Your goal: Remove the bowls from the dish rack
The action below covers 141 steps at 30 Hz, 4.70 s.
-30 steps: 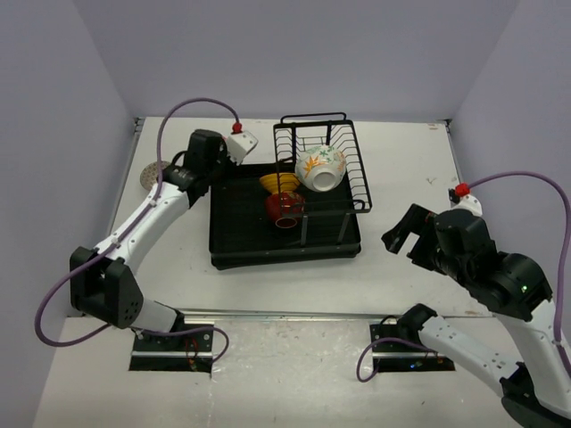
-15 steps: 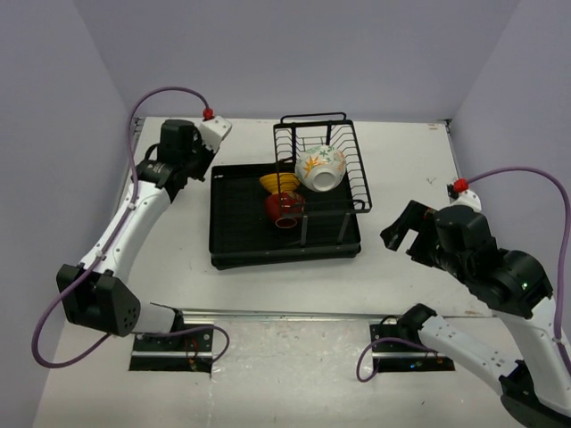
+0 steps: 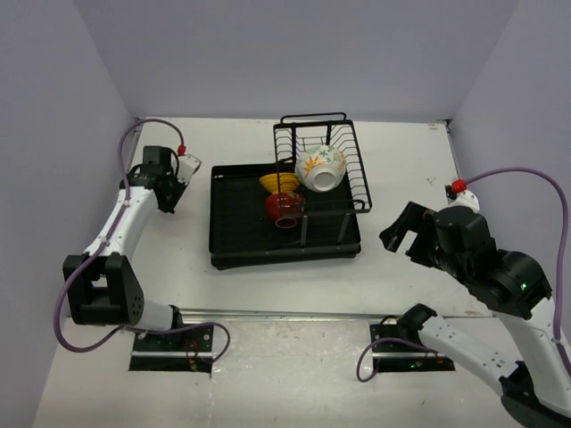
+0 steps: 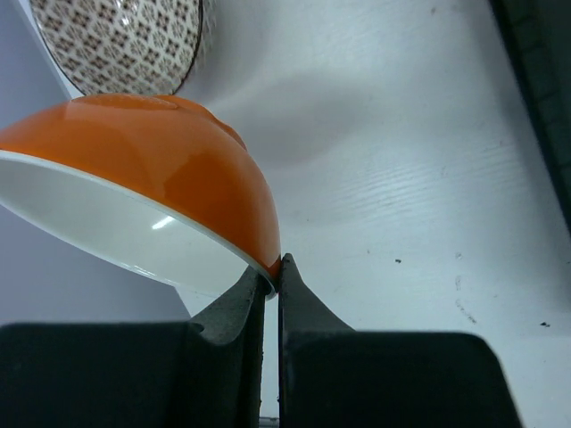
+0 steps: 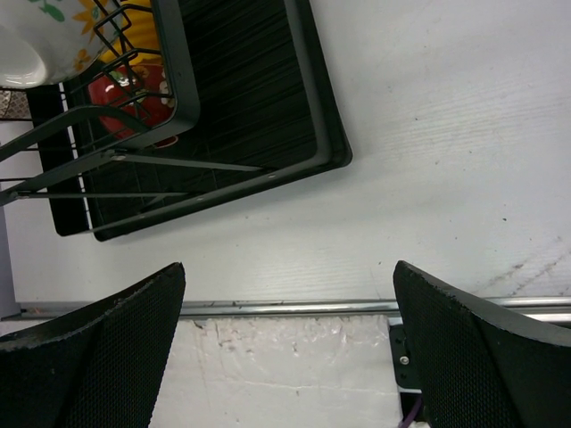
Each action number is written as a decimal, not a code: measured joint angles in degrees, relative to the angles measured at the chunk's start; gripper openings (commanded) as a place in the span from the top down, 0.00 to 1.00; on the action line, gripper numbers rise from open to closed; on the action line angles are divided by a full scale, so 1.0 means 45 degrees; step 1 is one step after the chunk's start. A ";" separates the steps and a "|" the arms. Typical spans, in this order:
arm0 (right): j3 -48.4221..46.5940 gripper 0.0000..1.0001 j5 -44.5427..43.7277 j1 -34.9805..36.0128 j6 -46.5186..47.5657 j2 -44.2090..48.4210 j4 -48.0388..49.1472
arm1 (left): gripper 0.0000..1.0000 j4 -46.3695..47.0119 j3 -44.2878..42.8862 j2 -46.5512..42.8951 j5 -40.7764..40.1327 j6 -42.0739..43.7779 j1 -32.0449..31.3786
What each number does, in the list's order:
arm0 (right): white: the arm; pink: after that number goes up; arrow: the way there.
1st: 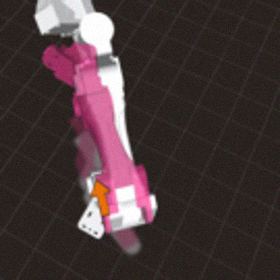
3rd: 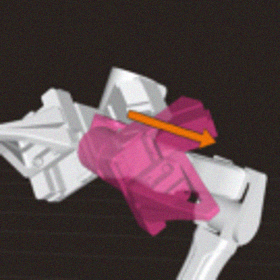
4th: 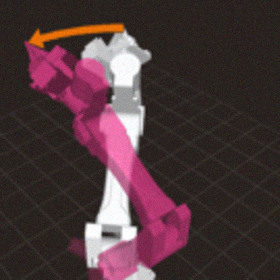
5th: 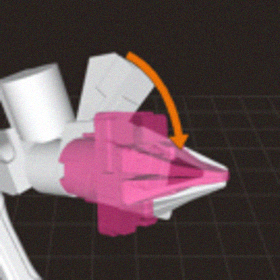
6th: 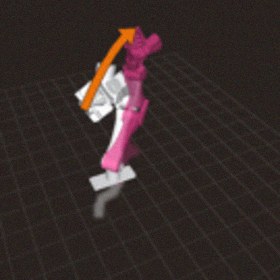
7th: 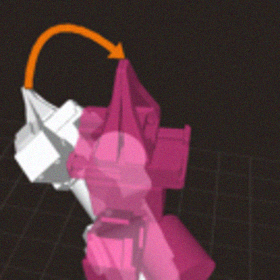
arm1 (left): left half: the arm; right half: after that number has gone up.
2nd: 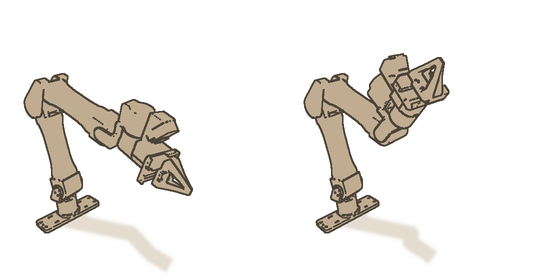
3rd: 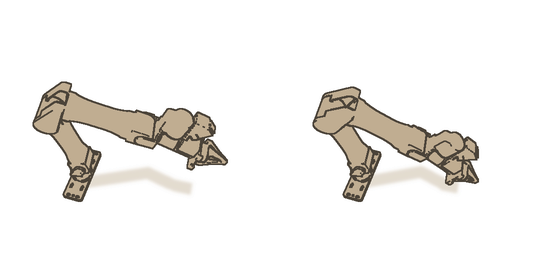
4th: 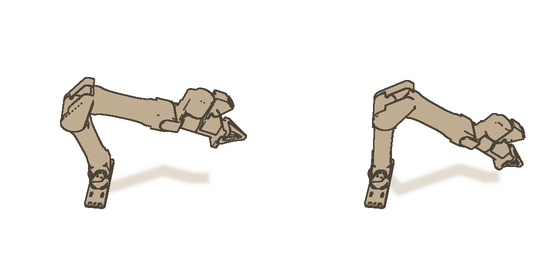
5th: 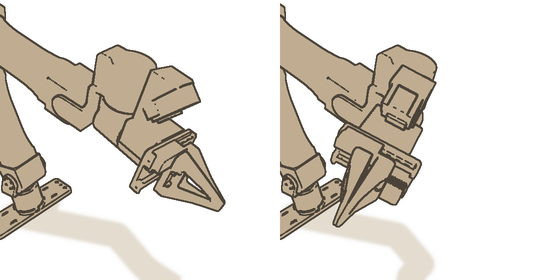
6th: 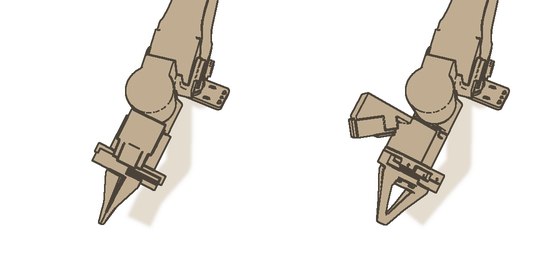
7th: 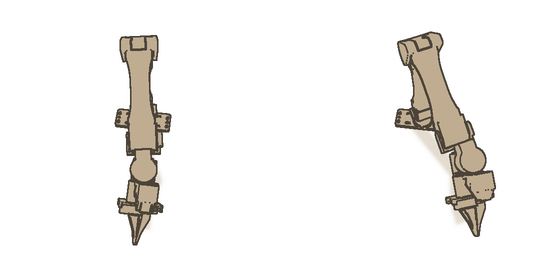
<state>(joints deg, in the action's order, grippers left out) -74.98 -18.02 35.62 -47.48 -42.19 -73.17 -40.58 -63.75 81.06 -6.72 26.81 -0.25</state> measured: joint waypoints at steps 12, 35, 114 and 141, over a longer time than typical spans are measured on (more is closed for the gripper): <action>0.0160 0.01 0.0583 0.0000 0.0194 -0.0005 0.0374 | 1.00 -0.1637 -0.0267 0.2341 0.0554 -0.0039 0.1156; 0.0121 0.01 0.0665 0.0000 0.0311 0.0141 0.0350 | 0.75 -0.1243 -0.0321 0.3895 -0.0792 0.0170 0.2205; -0.9058 0.11 1.2832 -0.5008 0.8981 -1.1769 0.4804 | 0.13 -0.4527 -1.2988 0.2934 1.4498 -0.1545 -0.2361; -0.7155 0.20 1.5674 -0.5003 0.9816 -1.1725 0.4998 | 0.14 -0.3201 -1.2123 0.3959 1.7082 -0.4410 -0.5819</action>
<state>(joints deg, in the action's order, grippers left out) -107.18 52.51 13.10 -3.31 -94.96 -50.68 -54.98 -118.30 98.87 70.15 6.96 -26.44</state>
